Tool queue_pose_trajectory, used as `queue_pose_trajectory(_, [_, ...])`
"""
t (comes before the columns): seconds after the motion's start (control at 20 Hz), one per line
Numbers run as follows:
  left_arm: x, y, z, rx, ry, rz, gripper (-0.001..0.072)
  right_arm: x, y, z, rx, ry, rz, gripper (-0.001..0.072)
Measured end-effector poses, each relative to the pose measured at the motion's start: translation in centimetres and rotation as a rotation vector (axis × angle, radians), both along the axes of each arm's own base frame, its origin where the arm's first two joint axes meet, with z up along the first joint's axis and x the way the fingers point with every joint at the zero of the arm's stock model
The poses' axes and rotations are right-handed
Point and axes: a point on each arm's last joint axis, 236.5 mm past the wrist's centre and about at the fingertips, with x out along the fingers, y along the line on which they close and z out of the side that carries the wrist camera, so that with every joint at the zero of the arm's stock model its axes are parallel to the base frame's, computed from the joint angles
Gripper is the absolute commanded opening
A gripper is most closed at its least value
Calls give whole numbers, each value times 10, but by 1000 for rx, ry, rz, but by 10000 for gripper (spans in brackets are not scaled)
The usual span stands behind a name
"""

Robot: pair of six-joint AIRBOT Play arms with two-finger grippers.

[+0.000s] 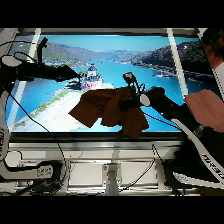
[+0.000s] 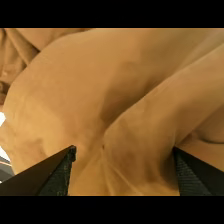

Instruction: Fold the clothes and pants, and hang the long-sleeved shirts on hangers.

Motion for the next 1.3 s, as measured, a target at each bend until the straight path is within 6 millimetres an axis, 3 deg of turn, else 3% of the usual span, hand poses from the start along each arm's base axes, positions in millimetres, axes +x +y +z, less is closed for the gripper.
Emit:
queue_pose_trajectory(0.3, [0, 0, 0, 1, 0, -1, 701, -1, -5, -35, -81, 90, -87, 675])
queue_pose_trajectory(0.45, [0, 0, 0, 1, 0, -2, 701, 10, -6, -36, -119, 97, -119, 427])
queue_pose_trajectory(0.65, [0, 0, 0, 1, 0, -2, 701, 24, -42, -15, -302, 71, -142, 396])
queue_pose_trajectory(0.9, [0, 0, 0, 1, 0, -1, 701, 34, -81, 16, -480, 37, -183, 16])
queue_pose_trajectory(1.3, [0, 3, -10, 35, -10, -24, 701, 39, -98, 30, -545, 13, -207, 14])
